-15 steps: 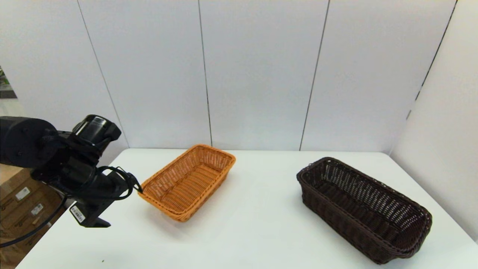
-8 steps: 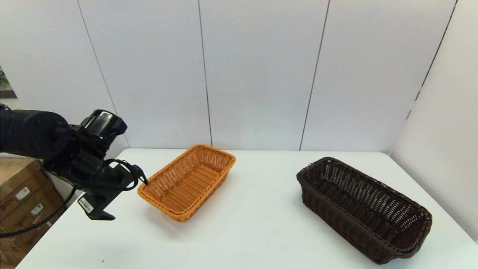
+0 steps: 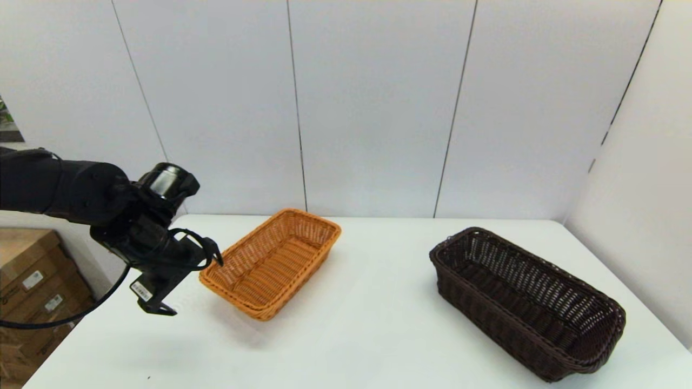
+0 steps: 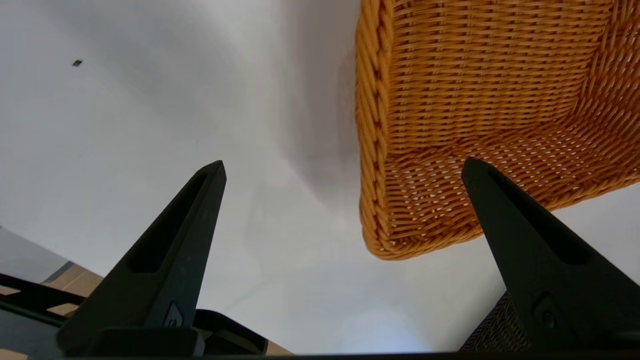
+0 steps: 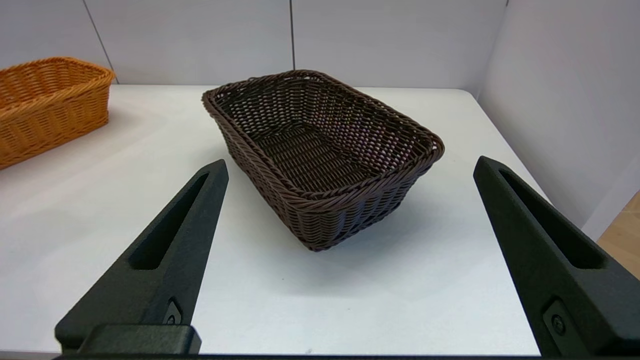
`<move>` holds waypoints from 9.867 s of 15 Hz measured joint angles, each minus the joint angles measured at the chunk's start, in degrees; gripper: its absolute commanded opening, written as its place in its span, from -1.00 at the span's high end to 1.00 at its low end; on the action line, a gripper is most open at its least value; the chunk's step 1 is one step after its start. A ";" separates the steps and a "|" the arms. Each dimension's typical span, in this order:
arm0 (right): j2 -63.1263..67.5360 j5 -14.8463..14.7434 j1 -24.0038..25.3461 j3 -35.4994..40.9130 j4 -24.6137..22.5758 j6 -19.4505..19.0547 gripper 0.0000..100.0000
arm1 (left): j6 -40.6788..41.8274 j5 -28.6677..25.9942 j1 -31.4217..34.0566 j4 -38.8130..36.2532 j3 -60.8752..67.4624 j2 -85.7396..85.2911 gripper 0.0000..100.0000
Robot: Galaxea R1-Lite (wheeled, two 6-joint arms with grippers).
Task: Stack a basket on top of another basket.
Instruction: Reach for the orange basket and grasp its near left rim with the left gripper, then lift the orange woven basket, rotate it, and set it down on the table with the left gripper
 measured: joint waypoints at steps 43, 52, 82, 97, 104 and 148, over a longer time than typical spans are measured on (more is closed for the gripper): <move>0.00 0.00 0.02 0.02 -0.01 0.00 -1.00 | -0.16 -2.65 -0.11 -3.24 -4.18 13.09 1.00; 0.00 0.01 0.02 0.00 -0.01 0.00 -1.00 | -0.18 -3.15 -1.56 -5.23 -4.07 13.15 1.00; 0.00 0.00 0.02 0.00 0.00 -0.02 -1.00 | 14.36 -32.45 3.36 -17.01 12.61 -0.79 1.00; 0.00 0.01 0.02 0.02 -0.01 -0.02 -1.00 | 42.56 -40.50 6.88 0.30 10.40 -1.01 1.00; 0.00 0.00 0.02 0.02 -0.01 0.00 -1.00 | 54.47 -41.20 6.68 13.30 1.46 0.50 1.00; 0.00 0.00 0.02 0.00 0.00 -0.02 -1.00 | 61.48 -42.67 2.90 9.16 -8.90 14.91 1.00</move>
